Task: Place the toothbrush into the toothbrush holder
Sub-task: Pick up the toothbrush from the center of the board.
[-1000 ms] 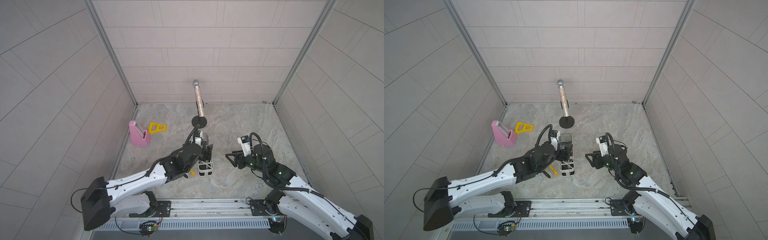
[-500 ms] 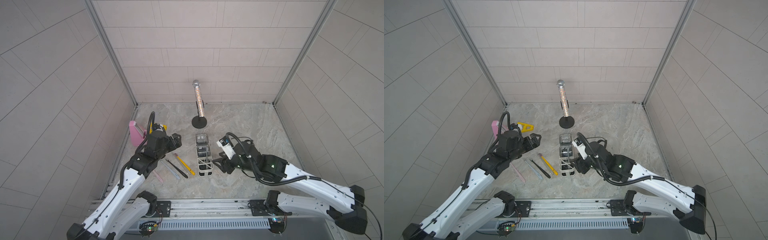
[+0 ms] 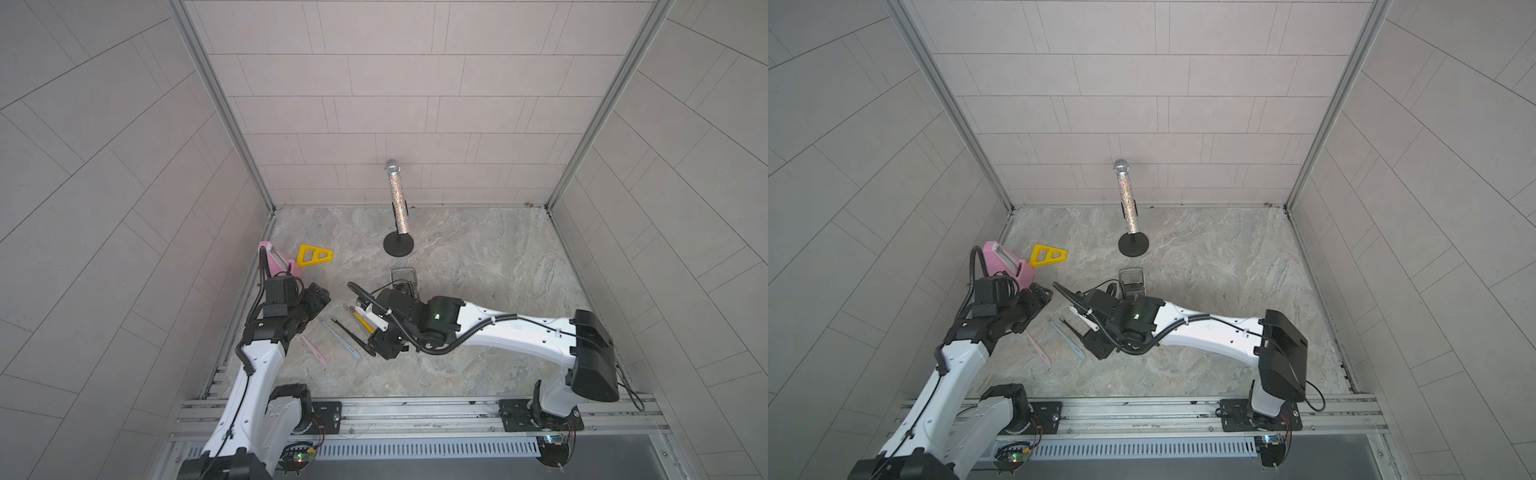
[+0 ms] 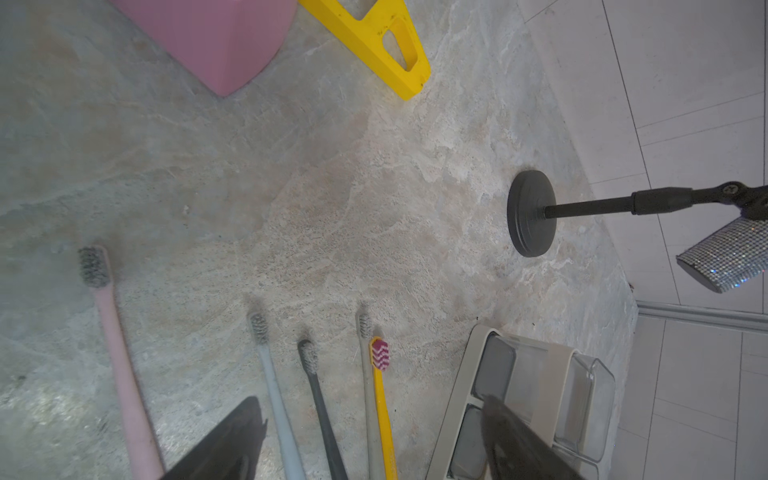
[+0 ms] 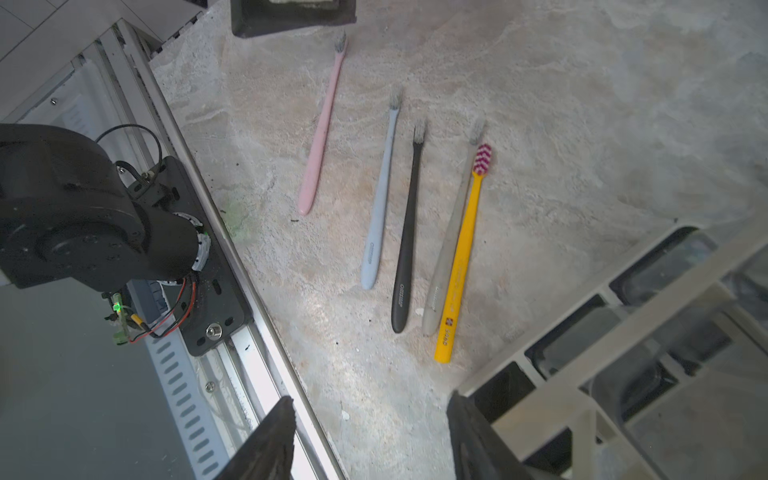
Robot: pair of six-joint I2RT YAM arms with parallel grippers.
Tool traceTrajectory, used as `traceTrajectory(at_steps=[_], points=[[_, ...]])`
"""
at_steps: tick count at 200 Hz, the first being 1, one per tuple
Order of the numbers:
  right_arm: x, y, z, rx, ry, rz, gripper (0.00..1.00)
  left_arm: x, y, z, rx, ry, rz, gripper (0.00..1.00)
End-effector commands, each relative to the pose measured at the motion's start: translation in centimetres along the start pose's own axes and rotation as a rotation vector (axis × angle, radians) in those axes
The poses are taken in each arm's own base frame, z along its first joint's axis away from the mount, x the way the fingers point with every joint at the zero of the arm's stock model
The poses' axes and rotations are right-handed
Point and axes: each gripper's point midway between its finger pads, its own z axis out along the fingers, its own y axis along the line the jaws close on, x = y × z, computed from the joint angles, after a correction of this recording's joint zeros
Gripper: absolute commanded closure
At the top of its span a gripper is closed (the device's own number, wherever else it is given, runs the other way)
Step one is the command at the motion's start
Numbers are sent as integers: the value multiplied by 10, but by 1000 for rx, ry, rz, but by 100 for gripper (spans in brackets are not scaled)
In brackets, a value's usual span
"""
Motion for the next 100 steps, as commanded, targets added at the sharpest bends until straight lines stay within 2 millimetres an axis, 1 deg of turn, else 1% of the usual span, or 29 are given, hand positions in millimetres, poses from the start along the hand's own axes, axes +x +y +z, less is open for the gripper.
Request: traceTrajectory(at_steps=[1,24,33,36,42,62,100], points=[[13,-7,25,26,125,-24,39,5,9,-1,5,7,-21,18],[16,-17,54,57,194,-27,40,7,17,-3,-3,-1,-38,18],[17,-22,63,71,218,-24,43,8,23,-2,-24,1,-47,18],[17,-24,66,75,224,-23,43,7,21,-6,-11,-17,-44,18],[18,-29,72,87,237,-17,46,6,22,-7,-9,-24,-46,18],[20,-44,86,126,266,-11,55,7,23,-10,-2,-32,-51,18],[24,-72,104,162,304,14,64,6,21,-14,5,-44,-48,18]])
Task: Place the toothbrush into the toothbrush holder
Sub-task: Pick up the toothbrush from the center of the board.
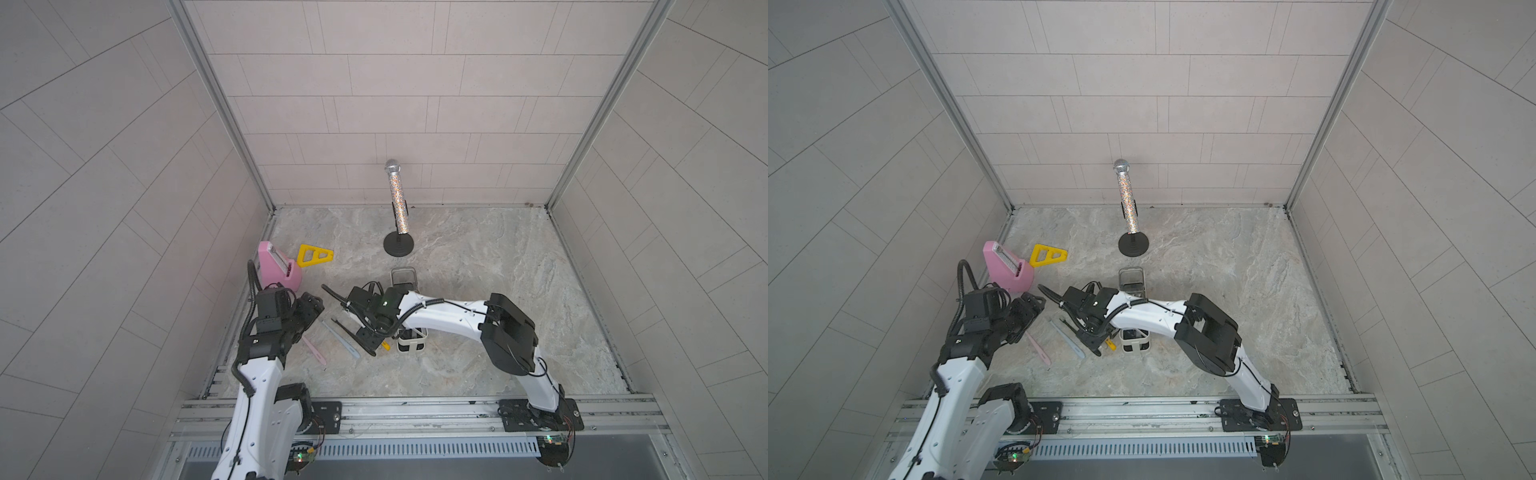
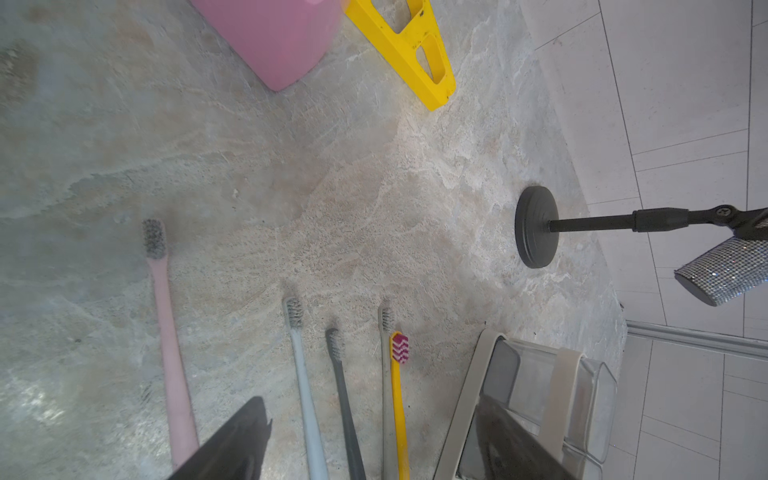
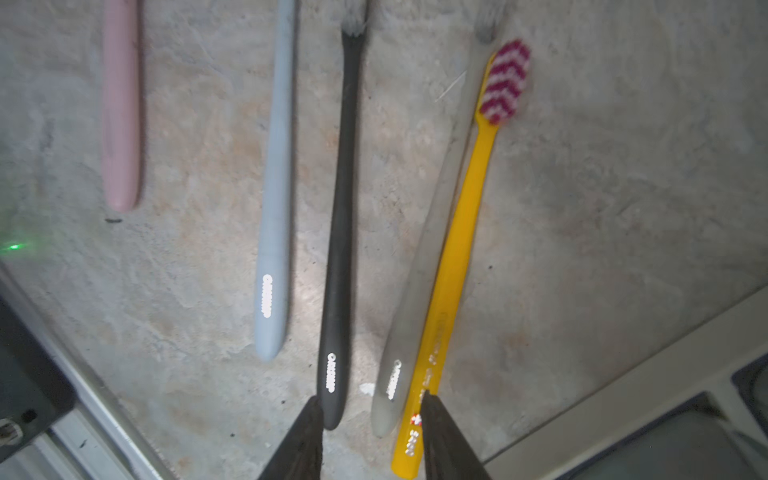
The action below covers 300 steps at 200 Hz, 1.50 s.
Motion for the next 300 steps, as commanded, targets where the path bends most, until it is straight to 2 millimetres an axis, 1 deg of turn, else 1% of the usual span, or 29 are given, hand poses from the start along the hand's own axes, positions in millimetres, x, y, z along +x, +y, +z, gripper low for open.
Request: traceTrajectory(at_steps=[1,24,56,97,130,177,245,272,300], points=[[2,-19,2,46,34,-1,64,2,3,-2,-7,-1,0,18],[3,-29,10,62,50,1,69,4,3,3,4,18,-4,18],[5,-36,18,76,66,1,72,6,0,8,22,33,-5,18],[2,-30,22,55,61,2,73,6,1,8,29,30,-9,18],[2,-34,26,71,68,-1,73,6,0,8,32,29,-8,18],[6,-36,37,75,89,0,73,6,0,9,36,28,-7,18],[16,-26,43,93,111,-23,71,7,-1,9,44,30,-7,19],[17,-23,43,93,109,-21,71,7,-2,9,46,30,-7,19],[18,-29,45,121,113,-27,70,7,-1,9,46,30,-8,19]])
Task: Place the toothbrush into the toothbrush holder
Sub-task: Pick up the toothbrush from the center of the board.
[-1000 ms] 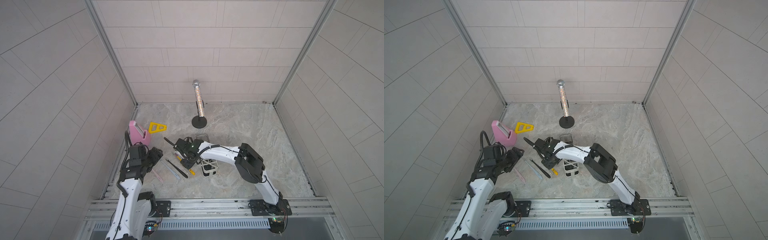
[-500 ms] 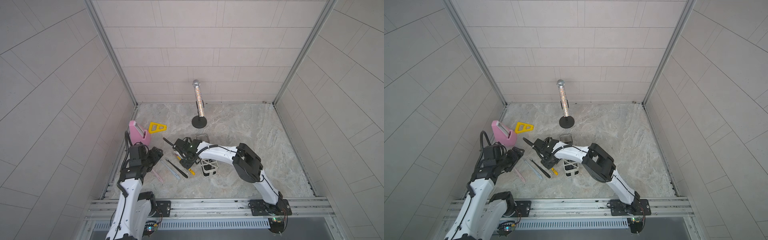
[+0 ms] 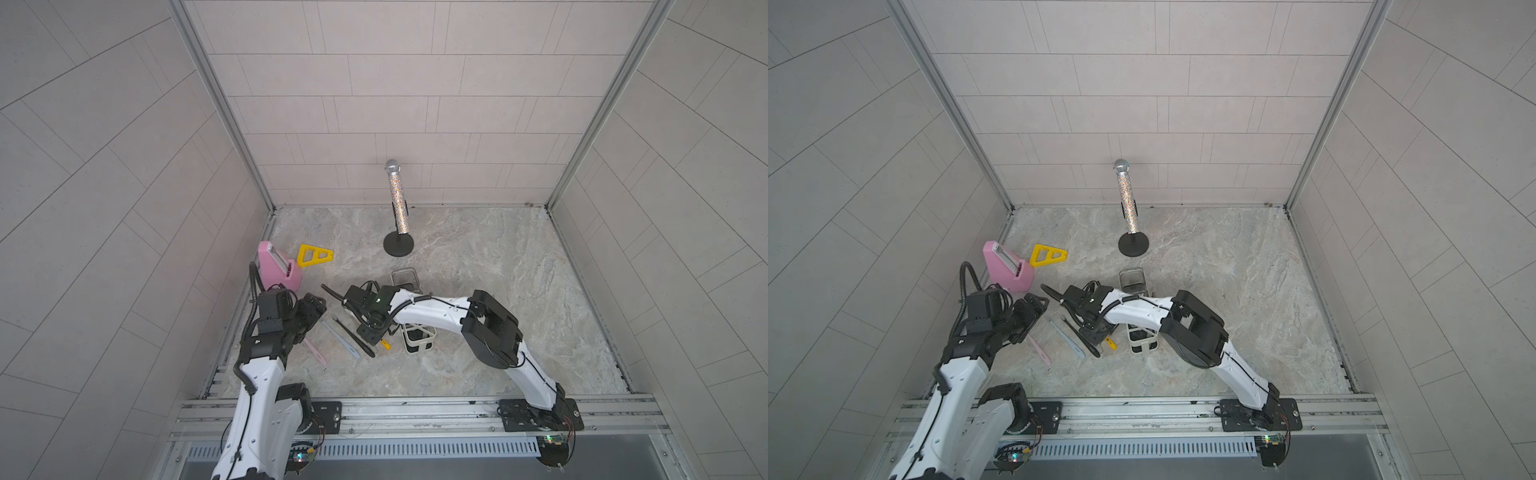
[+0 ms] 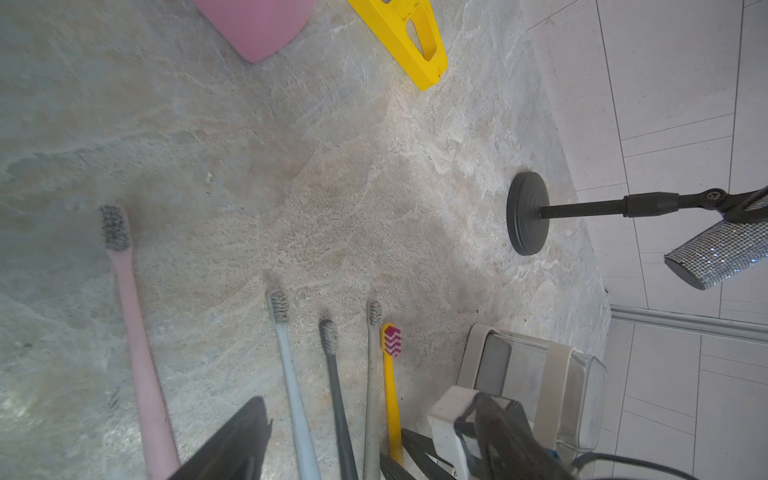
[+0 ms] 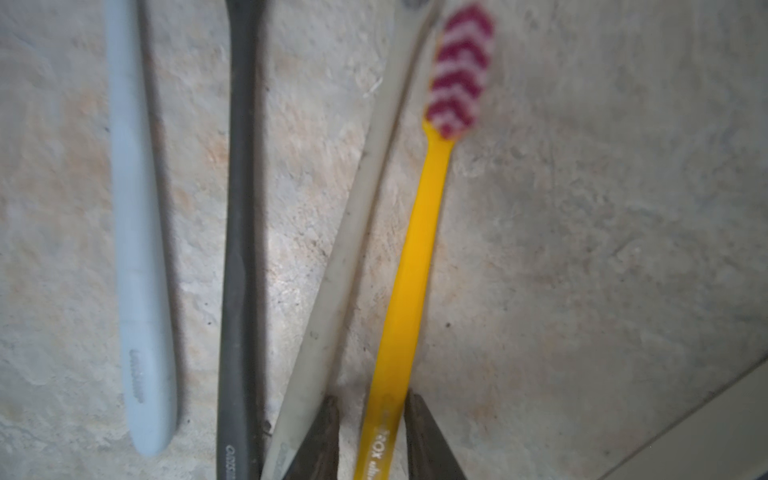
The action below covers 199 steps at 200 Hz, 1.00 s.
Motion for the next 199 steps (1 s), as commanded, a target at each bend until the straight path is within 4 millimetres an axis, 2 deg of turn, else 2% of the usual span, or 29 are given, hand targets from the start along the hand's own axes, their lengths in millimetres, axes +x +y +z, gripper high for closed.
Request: traceTrajectory(at_steps=[1,36,78,96,133,166,199], points=[[17,-8,14,50,62,-7,70,-1,1,1,9,-8,-2,19],[16,-18,14,50,67,5,71,-1,0,1,9,-7,-4,19],[13,-14,15,8,52,6,92,-2,0,1,9,-10,0,19],[7,-11,12,-15,20,15,94,-2,0,1,4,-10,5,19],[-15,-4,-14,-62,-72,26,94,-5,-7,-1,23,-11,21,18],[-31,1,-44,-96,-150,36,94,-7,-27,-10,95,-5,41,17],[-40,3,-65,-122,-198,44,94,-4,-45,-20,162,5,42,12]])
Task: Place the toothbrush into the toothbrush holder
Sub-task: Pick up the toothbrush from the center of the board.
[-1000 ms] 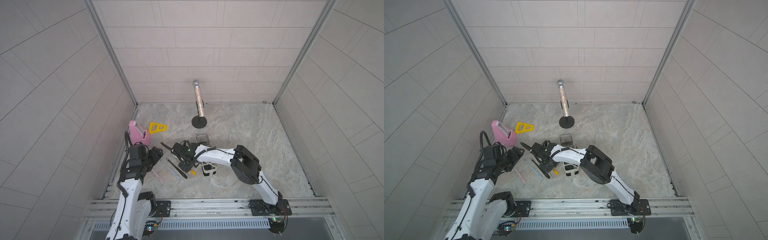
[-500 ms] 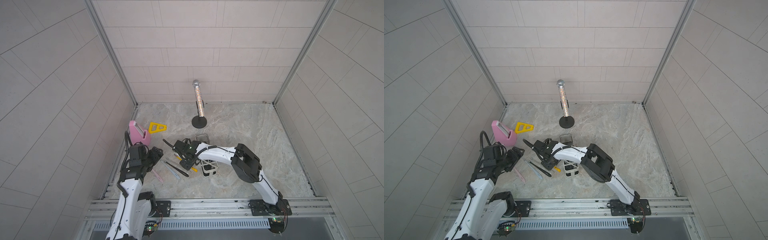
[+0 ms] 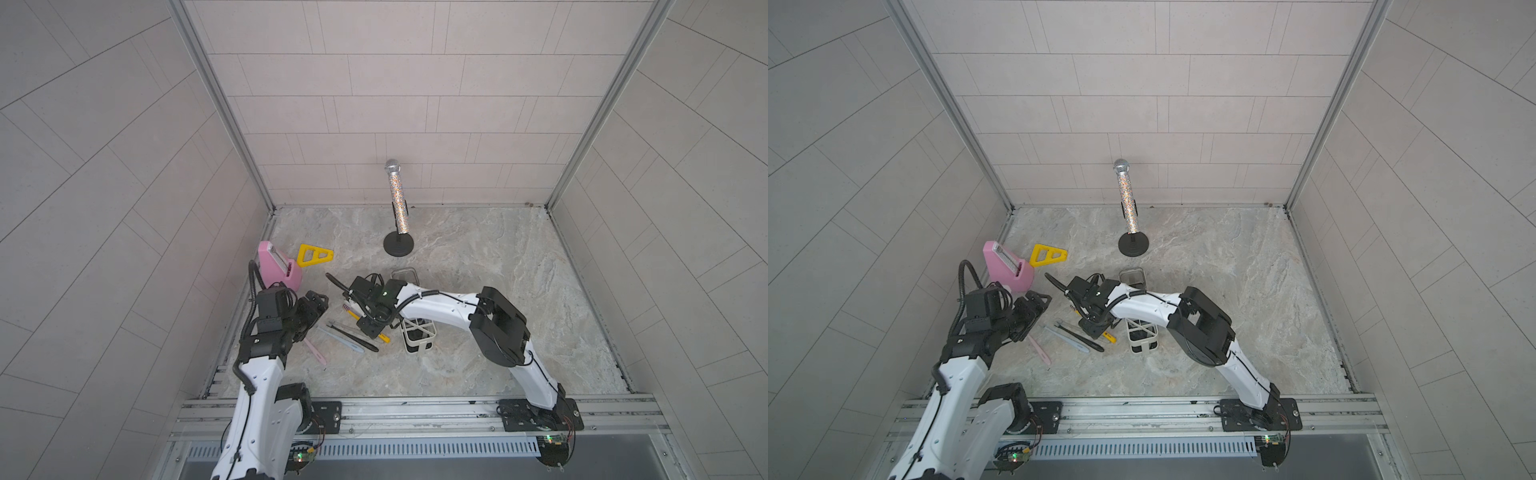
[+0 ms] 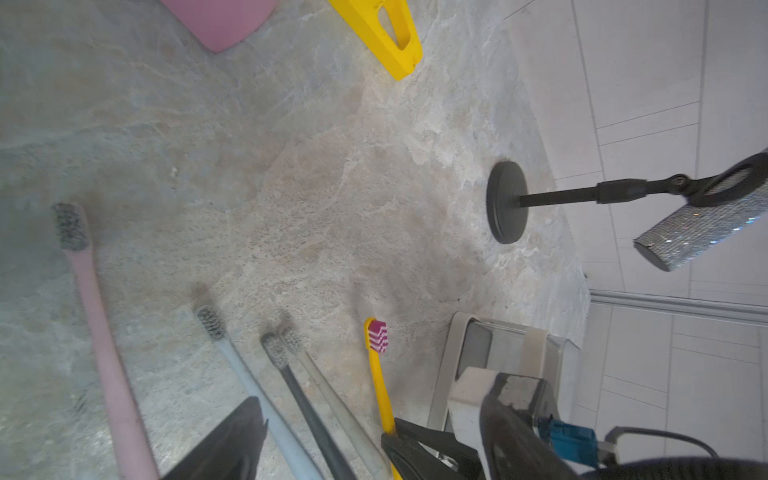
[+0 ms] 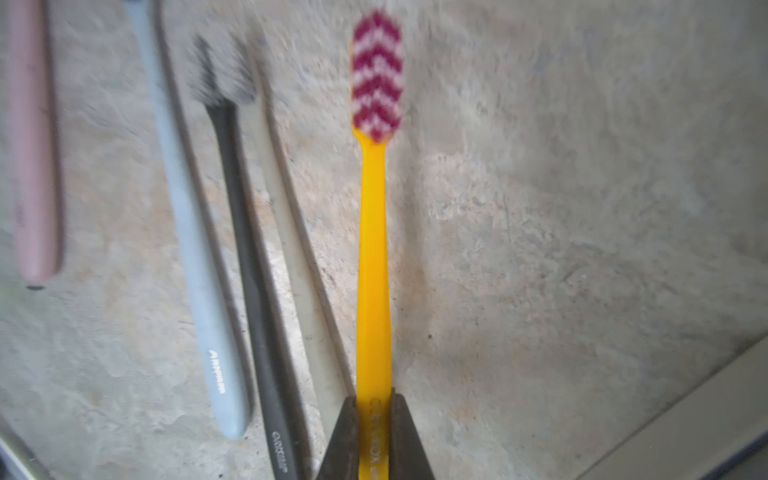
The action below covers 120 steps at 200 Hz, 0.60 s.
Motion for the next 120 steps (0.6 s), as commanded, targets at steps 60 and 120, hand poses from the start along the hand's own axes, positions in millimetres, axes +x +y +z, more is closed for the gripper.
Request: traceTrajectory(at_steps=[60,120], points=[[-32,14,-63,-83,-158,30,94,18,-47,-5,119,33,80,8],[-41,32,-90,-193,-247,77,94,30,-54,13,117,75,109,10]])
